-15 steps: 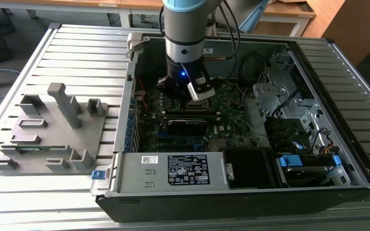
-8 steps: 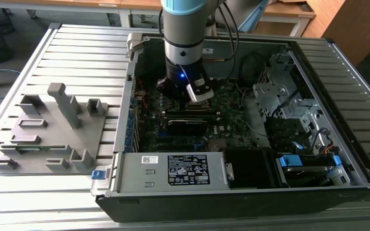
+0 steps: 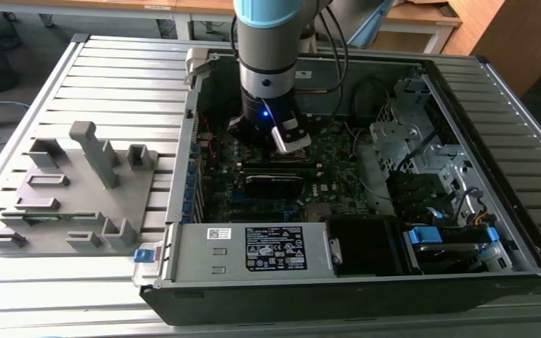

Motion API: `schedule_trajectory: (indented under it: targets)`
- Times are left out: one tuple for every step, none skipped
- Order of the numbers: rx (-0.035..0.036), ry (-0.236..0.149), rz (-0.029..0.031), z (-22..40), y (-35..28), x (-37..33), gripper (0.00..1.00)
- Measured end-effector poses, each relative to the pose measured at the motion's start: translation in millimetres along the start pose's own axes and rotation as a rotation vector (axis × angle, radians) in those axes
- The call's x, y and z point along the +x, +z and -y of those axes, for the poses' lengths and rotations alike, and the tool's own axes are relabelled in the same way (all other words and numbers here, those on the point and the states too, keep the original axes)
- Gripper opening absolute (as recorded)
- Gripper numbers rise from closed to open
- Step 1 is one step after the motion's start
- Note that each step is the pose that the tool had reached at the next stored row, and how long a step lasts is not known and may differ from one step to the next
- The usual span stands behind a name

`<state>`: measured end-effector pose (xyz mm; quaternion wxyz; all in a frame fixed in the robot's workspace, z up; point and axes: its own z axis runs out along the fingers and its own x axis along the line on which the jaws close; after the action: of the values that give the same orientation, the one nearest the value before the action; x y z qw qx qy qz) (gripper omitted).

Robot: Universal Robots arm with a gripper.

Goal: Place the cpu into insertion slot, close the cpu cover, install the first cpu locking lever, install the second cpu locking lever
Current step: 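Install the second cpu locking lever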

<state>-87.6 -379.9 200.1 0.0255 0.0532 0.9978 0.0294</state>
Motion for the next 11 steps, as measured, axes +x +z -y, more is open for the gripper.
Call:
schedule_trajectory:
  targets:
    - [-0.0016,0.000,-0.0003,0.2,0.3,0.1,0.11]
    - [-0.0048,0.000,-0.0007,0.4,0.5,0.3,0.11]
    - [-0.0094,0.000,-0.0011,0.6,0.7,0.3,0.11]
    - [-0.0134,0.001,-0.0016,0.8,0.7,0.4,0.11]
    - [-0.0176,0.001,-0.0020,1.1,0.8,0.5,0.11]
    - [-0.0209,0.001,-0.0024,1.2,0.9,0.6,0.11]
    - [-0.0242,0.001,-0.0028,1.4,0.9,0.7,0.11]
    - [-0.0275,0.001,-0.0031,1.5,0.9,0.8,0.11]
    - [-0.0306,0.002,-0.0034,1.7,1.0,1.0,0.11]
    - [-0.0338,0.002,-0.0037,1.8,1.0,1.3,0.11]
    - [-0.0369,0.002,-0.0040,2.0,1.2,1.7,0.11]
